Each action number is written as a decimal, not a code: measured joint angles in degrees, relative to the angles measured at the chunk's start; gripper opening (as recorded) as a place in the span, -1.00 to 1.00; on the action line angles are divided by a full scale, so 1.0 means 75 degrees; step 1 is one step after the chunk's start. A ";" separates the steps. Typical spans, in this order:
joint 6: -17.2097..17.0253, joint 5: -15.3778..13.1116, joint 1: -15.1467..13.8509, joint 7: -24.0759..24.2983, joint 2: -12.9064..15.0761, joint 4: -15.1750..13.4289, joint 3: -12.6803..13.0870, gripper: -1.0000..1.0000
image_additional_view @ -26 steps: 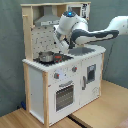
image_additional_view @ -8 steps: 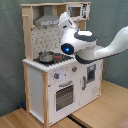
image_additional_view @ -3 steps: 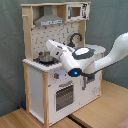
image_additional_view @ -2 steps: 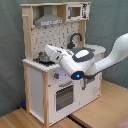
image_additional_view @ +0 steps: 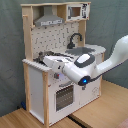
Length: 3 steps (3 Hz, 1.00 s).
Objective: Play with the kitchen
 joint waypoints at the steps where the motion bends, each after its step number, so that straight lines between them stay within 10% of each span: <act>1: 0.0669 -0.0180 0.0065 -0.0150 0.0077 -0.0382 0.0000 1.00; 3: 0.1272 -0.0375 0.0453 -0.0246 0.0633 -0.1581 0.0000 1.00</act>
